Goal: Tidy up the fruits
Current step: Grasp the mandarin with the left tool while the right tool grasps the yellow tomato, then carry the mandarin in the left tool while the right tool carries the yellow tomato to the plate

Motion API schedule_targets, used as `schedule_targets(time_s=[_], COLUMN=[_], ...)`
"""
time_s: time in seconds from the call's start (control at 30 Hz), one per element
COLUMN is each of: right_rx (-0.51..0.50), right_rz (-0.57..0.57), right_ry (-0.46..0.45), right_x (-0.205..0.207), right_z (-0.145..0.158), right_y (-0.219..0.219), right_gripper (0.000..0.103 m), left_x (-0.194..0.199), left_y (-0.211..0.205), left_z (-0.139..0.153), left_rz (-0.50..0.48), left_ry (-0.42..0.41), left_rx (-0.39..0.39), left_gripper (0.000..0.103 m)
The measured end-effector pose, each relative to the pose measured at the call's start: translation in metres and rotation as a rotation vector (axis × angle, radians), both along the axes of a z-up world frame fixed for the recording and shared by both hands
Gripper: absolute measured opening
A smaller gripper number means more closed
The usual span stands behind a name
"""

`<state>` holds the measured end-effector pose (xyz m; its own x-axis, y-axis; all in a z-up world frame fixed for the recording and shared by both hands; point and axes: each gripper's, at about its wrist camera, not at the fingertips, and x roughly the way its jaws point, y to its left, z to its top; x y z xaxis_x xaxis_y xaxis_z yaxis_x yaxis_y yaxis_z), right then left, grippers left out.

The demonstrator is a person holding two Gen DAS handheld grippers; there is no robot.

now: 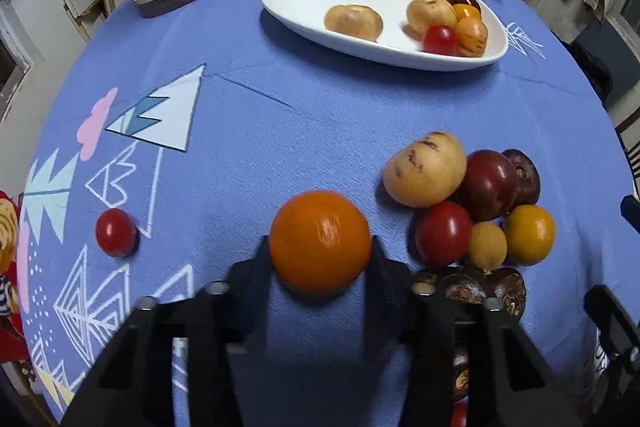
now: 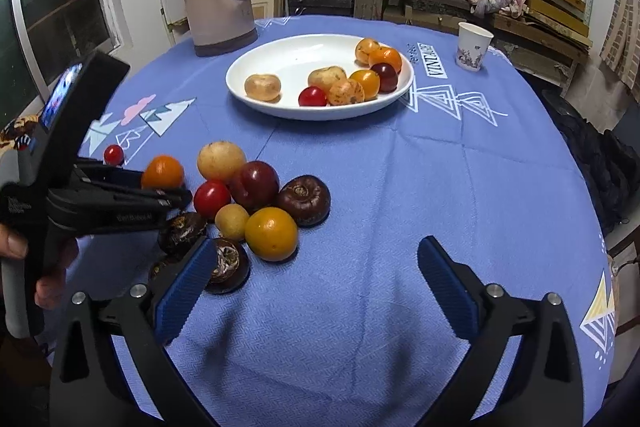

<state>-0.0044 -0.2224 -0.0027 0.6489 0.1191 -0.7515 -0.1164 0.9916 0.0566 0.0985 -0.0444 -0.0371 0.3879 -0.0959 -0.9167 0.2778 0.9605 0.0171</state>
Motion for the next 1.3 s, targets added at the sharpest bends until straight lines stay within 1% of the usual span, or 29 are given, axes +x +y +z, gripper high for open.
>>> schedule_targets(time_s=[0.13,0.23,0.3,0.33,0.37,0.43,0.53,0.73,0.8,0.83,0.87,0.9,0.93,0.97,1.03,1.07,1.13,1.17,1.2,1.3], right_rx=[-0.038,-0.024,-0.013,-0.007,-0.005,0.003,0.007,0.002,0.005,0.025,0.042,0.041,0.028,0.028,0.042,0.047,0.053,0.055,0.057,0.061], right_rz=[0.015,0.007,0.008,0.013,0.014,0.011,0.006,-0.011,-0.021,-0.014,-0.016,-0.022,-0.03,-0.033,-0.034,-0.033,-0.031,-0.031,-0.03,-0.027], right_ry=[0.025,0.018,0.022,0.031,0.04,0.073,0.103,0.114,0.137,0.162,0.167,0.165,0.161,0.161,0.163,0.163,0.161,0.16,0.16,0.157], right_x=[0.007,0.012,0.017,0.02,0.023,0.03,0.037,0.048,0.051,0.054,0.054,0.053,0.053,0.052,0.052,0.051,0.05,0.049,0.048,0.045], right_z=[-0.005,-0.006,-0.006,-0.008,-0.009,-0.016,-0.025,-0.028,-0.031,-0.036,-0.039,-0.04,-0.04,-0.04,-0.04,-0.04,-0.04,-0.04,-0.039,-0.039], right_y=[0.009,0.01,0.011,0.013,0.014,0.016,0.019,0.026,0.027,0.027,0.026,0.026,0.027,0.028,0.026,0.025,0.024,0.024,0.023,0.022], right_gripper=[0.099,0.099,0.097,0.09,0.077,0.066,0.066,0.066,0.06,0.051,0.046,0.045,0.043,0.037,0.037,0.037,0.037,0.037,0.037,0.037], left_x=[-0.003,-0.007,-0.013,-0.015,-0.017,-0.017,-0.018,-0.018,-0.017,-0.017,-0.017,-0.017,-0.016,-0.016,-0.015,-0.015,-0.014,-0.014,-0.013,-0.012], left_y=[0.006,0.016,0.021,0.023,0.025,0.029,0.034,0.034,0.035,0.036,0.036,0.036,0.036,0.036,0.037,0.036,0.036,0.037,0.037,0.034], left_z=[-0.001,0.0,0.001,0.001,0.001,0.001,0.002,0.002,0.002,0.002,0.002,0.002,0.002,0.002,0.003,0.004,0.005,0.006,0.008,0.012], left_rz=[-0.017,-0.02,-0.029,-0.031,-0.034,-0.031,-0.029,-0.032,-0.032,-0.033,-0.034,-0.036,-0.036,-0.036,-0.036,-0.036,-0.033,-0.029,-0.026,-0.03], left_ry=[-0.013,-0.012,-0.013,-0.014,-0.016,-0.015,-0.014,-0.019,-0.016,-0.015,-0.014,-0.014,-0.013,-0.011,-0.008,-0.008,-0.016,-0.02,-0.026,-0.041], left_rx=[0.013,0.011,0.014,0.015,0.015,0.013,-0.003,-0.014,-0.022,-0.025,-0.027,-0.029,-0.03,-0.032,-0.039,-0.041,-0.039,-0.038,-0.043,-0.047], left_gripper=[0.043,0.042,0.042,0.042,0.042,0.042,0.043,0.043,0.043,0.043,0.043,0.043,0.044,0.044,0.044,0.045,0.054,0.061,0.063,0.064])
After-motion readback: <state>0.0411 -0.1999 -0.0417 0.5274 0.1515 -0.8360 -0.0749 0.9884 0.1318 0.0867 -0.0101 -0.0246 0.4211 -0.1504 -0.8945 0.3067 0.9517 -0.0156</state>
